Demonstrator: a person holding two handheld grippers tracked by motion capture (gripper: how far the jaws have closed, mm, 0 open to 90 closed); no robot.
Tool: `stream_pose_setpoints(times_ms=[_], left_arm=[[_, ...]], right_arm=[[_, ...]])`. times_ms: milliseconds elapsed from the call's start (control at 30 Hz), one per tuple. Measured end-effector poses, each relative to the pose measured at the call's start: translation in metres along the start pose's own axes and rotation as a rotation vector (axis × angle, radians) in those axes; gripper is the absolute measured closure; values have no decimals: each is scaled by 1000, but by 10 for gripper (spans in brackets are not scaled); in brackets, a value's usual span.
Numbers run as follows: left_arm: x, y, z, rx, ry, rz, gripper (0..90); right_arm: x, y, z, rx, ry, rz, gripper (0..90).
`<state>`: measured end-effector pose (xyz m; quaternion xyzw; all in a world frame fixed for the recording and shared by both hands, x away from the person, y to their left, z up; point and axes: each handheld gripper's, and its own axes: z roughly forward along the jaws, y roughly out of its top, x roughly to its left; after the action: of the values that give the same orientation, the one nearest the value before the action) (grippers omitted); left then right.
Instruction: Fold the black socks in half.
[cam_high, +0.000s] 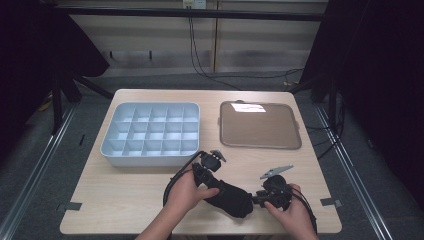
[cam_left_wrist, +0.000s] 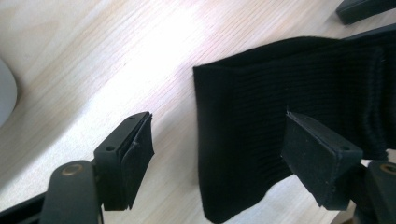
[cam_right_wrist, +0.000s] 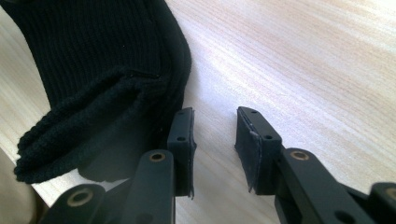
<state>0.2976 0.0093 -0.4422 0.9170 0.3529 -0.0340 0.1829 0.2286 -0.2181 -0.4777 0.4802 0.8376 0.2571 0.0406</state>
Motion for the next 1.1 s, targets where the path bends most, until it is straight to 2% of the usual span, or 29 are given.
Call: stream_pose_setpoints(times_ms=[233, 500, 967, 1100], left_arm=[[3, 0, 3, 2, -2, -7, 257], [8, -2, 11, 25, -6, -35, 296], [5, -3, 26, 55, -9, -32, 328], [3, -3, 27, 57, 8, -29, 348]], right_arm=[[-1, 0, 0, 2, -2, -2, 677], [-1, -1, -2, 2, 0, 7, 677], [0, 0, -1, 7, -1, 5, 676], [0, 0, -1, 1, -1, -2, 676]])
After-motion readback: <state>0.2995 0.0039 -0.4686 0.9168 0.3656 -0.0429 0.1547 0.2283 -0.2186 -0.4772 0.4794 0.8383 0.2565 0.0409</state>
